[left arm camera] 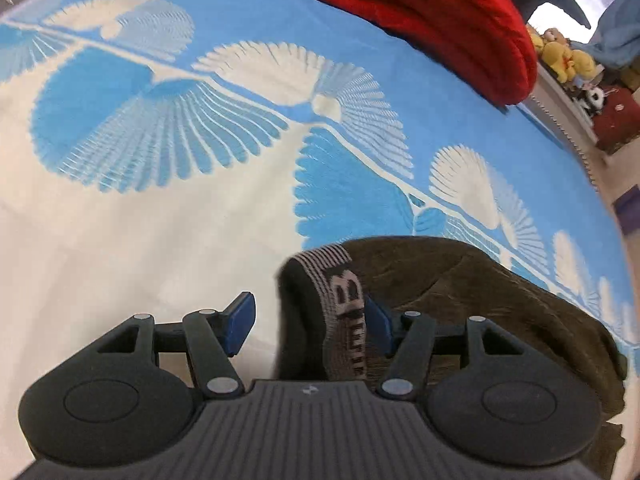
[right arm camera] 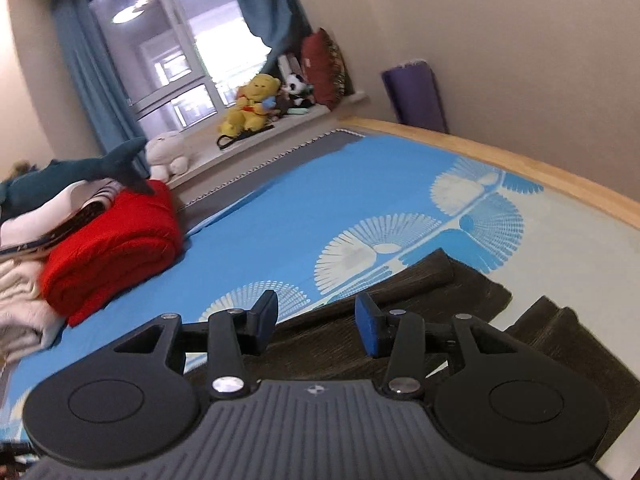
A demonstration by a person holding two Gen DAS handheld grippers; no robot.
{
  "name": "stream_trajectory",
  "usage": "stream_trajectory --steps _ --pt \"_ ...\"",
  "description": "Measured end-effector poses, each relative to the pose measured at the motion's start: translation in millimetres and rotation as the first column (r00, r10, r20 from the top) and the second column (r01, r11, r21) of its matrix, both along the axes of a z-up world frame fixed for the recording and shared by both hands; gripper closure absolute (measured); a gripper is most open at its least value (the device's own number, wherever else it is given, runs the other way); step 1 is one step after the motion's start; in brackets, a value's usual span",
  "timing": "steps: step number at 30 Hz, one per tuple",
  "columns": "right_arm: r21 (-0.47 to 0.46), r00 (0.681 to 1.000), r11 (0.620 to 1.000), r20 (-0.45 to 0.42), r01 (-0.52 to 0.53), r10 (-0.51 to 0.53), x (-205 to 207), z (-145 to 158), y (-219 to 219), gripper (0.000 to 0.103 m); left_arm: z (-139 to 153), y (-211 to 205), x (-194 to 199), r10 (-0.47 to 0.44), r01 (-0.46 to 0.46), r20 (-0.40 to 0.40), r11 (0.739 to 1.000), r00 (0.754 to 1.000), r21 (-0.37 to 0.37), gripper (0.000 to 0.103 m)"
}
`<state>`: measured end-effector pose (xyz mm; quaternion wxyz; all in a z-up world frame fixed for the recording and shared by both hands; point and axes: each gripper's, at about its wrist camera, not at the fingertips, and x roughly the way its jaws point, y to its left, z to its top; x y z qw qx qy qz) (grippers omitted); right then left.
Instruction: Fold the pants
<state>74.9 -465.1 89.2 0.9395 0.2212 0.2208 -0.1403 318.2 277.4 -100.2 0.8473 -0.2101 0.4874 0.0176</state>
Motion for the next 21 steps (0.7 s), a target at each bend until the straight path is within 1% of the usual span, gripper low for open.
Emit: stream_trajectory --steps 2,3,4,5,6,7,8,9,10,11,13,14,15,16,17,18,19,20,21 --pt "-0.014 1.000 1.000 0.007 0.020 -0.020 -12 4 -4 0.058 -9 -9 -2 -0.007 0.007 -0.016 1.000 1.000 -0.004 0.038" --pt "-0.012 0.999 0.999 0.012 0.038 -0.038 -18 5 -8 0.058 -14 -16 2 -0.030 0.030 -0.038 1.000 0.999 -0.006 0.038" --pt "-0.007 0.998 0.998 0.014 0.062 -0.062 -25 6 -12 0.058 -16 -22 2 -0.054 0.055 -0.052 0.998 0.997 0.014 0.038" --pt "-0.006 0.997 0.997 0.017 0.080 -0.080 -34 5 -12 0.058 -16 -29 1 -0.082 0.085 -0.045 0.994 0.996 0.062 0.038" --pt "-0.011 0.995 0.995 0.020 0.100 -0.100 -42 3 -13 0.058 -15 -37 0 -0.122 0.126 -0.040 0.985 0.992 0.117 0.042" --pt "-0.020 0.991 0.991 0.017 0.129 -0.129 -49 -1 -14 0.058 -12 -42 0 -0.154 0.157 -0.034 0.978 0.987 0.137 0.058" --pt "-0.023 0.989 0.988 0.002 0.151 -0.151 -53 -8 -15 0.058 -10 -43 1 -0.159 0.161 -0.028 0.976 0.987 0.146 0.067" --pt "-0.019 0.988 0.988 -0.036 0.152 -0.152 -52 -13 -18 0.057 -7 -40 2 -0.147 0.150 -0.029 0.977 0.989 0.151 0.069" --pt "-0.019 0.987 0.988 -0.047 0.152 -0.153 -52 -15 -21 0.057 -4 -37 2 -0.123 0.127 -0.032 0.981 0.992 0.148 0.073" --pt "-0.019 0.985 0.986 -0.035 0.166 -0.166 -54 -16 -23 0.057 -1 -34 0 -0.101 0.104 -0.030 0.982 0.994 0.158 0.074" --pt "-0.016 0.984 0.984 -0.030 0.175 -0.176 -56 -20 -25 0.057 6 -41 -6 -0.108 0.107 -0.013 0.959 0.994 0.262 0.074" --pt "-0.023 0.984 0.985 -0.043 0.172 -0.173 -55 -22 -26 0.057 7 -47 -11 -0.116 0.114 -0.011 0.942 0.993 0.317 0.074" --pt "-0.033 0.983 0.984 -0.058 0.173 -0.175 -55 -24 -26 0.057 9 -50 -16 -0.112 0.110 -0.013 0.937 0.994 0.332 0.073" --pt "-0.041 0.982 0.985 -0.071 0.170 -0.173 -55 -26 -26 0.057 11 -50 -18 -0.095 0.098 -0.023 0.943 0.995 0.319 0.073" --pt "-0.041 0.983 0.986 -0.081 0.162 -0.164 -55 -27 -26 0.057 16 -47 -22 -0.076 0.088 -0.051 0.955 0.996 0.285 0.072" --pt "-0.039 0.983 0.986 -0.084 0.159 -0.162 -57 -27 -26 0.057 22 -43 -26 -0.075 0.090 -0.075 0.969 0.994 0.228 0.069" --pt "-0.033 0.983 0.986 -0.079 0.162 -0.164 -58 -25 -26 0.057 28 -39 -32 -0.081 0.095 -0.083 0.979 0.993 0.181 0.064" --pt "-0.023 0.984 0.987 -0.072 0.161 -0.162 -58 -26 -27 0.057 38 -34 -42 -0.075 0.087 -0.086 0.984 0.993 0.157 0.063" --pt "-0.007 0.985 0.988 -0.068 0.156 -0.156 -58 -26 -27 0.057 46 -32 -52 -0.071 0.085 -0.095 0.984 0.993 0.158 0.062"
